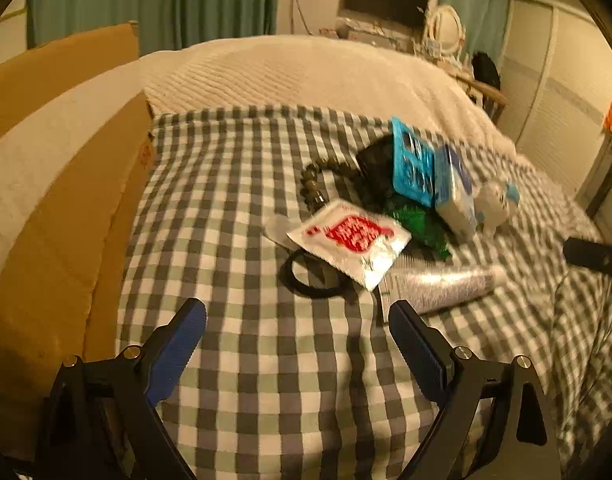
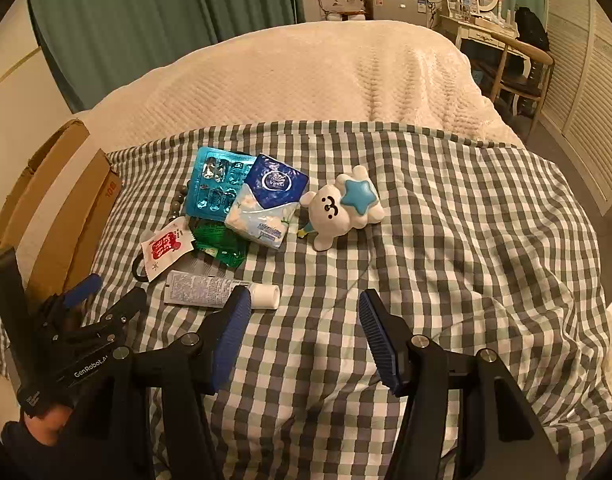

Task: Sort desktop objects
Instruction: 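Move both open tools back over the pile of items, then grasp the black hair tie with left tool while right grasps the white toothpaste tube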

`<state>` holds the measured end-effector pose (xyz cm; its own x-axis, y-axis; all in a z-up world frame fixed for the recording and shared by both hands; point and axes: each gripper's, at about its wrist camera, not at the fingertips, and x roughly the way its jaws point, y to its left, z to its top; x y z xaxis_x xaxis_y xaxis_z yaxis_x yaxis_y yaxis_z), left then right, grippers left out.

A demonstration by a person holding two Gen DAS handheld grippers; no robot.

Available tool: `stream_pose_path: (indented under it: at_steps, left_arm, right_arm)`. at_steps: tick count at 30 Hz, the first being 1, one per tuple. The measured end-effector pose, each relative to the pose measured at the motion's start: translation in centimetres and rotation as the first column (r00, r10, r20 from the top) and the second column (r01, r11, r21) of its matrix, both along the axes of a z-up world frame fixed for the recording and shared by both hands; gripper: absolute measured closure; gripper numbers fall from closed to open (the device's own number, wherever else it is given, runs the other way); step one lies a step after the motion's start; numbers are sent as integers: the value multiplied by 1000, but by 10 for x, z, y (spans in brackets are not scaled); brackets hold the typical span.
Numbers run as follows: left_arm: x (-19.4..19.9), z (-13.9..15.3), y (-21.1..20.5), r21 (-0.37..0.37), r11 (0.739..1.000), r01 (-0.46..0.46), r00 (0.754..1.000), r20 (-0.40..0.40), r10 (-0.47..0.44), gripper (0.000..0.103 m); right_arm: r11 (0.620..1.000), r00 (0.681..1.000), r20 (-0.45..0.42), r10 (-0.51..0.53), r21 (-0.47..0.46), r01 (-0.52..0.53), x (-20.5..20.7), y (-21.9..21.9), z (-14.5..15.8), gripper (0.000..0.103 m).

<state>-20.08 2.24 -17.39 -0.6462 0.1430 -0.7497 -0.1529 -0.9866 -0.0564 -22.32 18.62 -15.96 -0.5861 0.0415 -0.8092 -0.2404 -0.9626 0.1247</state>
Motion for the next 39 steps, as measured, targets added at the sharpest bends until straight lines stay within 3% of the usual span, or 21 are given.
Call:
stream_pose_path:
  at_steps: [3,9,12,13,16,21,27,28,29,31,35,37,39]
  left_arm:
    - [-5,-8,0,-23,1000,-7,1000,16,8,8]
    - [-19,-7,-14,66,998,-24,1000,15,23,13]
    - [-28,-11,-17,79,997,-20,1000,25,18,25]
    - [-31,-12,-17,71,997,-18,1000,24,16,37]
    - [-37,-11,-21,108,994,5,1000,29,-9,52]
    - [-41,-8,-21,117,993,25,999,26,-28,52]
    - [-52,-11,-25,170,985,20,999,42,-28,49]
    - [-54,-12,-26,176,984,23,998,49,-32,53]
    - [-56,-12,-26,172,985,29,998,45,-37,75]
    - [-55,-13,-26,183,982,54,997,50,-65,98]
    - [-40,-10,-17,137,984,116,992,25,-121,99]
    - [-32,-7,-14,134,981,139,989,23,-143,99]
    - [-22,-5,-15,146,977,153,987,33,-160,99]
  right_arm:
    - [1000,1000,5,9,6,-9,1,-3,-1,47]
    - [1000,1000,11,23,13,-23,0,-7,-3,47]
    - [999,1000,8,28,18,-28,-5,-10,-5,47]
    - [999,999,9,36,22,-36,-9,-11,-6,47]
    - [997,998,15,64,37,-64,-19,-18,-11,47]
    - [989,990,20,139,55,-140,-38,-32,-20,47]
    - [941,946,45,320,100,-323,-62,-56,-36,47]
    - [936,939,60,339,77,-343,-66,-58,-41,47]
    - [934,934,70,349,58,-354,-68,-58,-45,47]
    - [918,914,89,395,-6,-396,-67,-60,-53,47]
    - [879,870,144,472,-4,-477,-57,-76,-60,47]
    - [876,865,155,477,-13,-481,-52,-79,-59,63]
    - [870,855,175,488,-14,-493,-48,-82,-60,68]
